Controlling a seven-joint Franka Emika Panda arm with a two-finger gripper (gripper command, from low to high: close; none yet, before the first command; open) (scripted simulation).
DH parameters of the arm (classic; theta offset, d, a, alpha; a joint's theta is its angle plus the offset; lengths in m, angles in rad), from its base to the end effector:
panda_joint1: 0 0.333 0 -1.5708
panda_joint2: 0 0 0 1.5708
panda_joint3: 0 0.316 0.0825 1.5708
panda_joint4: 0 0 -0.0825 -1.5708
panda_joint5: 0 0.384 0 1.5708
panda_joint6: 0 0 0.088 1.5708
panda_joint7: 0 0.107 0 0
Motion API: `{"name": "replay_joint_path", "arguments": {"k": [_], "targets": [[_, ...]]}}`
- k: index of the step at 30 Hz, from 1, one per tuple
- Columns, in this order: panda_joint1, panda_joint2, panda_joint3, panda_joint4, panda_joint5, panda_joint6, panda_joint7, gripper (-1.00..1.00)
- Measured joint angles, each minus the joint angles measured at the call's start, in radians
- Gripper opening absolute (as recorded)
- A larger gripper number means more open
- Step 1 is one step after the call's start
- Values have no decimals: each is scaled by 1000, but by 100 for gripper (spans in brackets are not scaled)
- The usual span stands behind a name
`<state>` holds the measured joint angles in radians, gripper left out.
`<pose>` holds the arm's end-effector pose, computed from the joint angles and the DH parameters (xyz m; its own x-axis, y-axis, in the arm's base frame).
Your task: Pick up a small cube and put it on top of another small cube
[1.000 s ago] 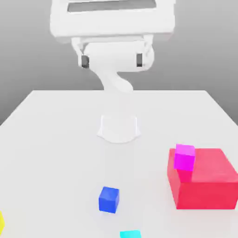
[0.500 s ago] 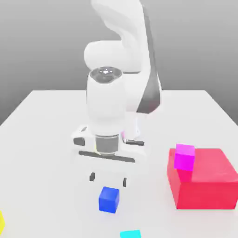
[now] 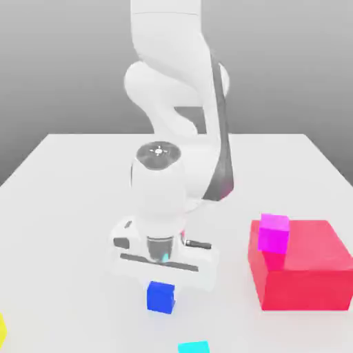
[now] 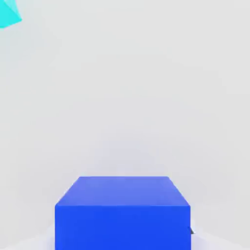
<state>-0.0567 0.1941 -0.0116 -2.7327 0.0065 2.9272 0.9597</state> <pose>0.3914 -0.0275 0.1626 0.5113 -0.8594 0.0009 -0.8594 -0.5113 0.0001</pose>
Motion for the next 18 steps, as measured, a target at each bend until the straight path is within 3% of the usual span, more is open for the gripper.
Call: {"name": "replay_joint_path", "arguments": {"k": [4, 18], "targets": [[-17, -81, -19, 25, 3, -106, 16, -100], [-229, 126, -216, 522, 118, -407, 138, -100]]}}
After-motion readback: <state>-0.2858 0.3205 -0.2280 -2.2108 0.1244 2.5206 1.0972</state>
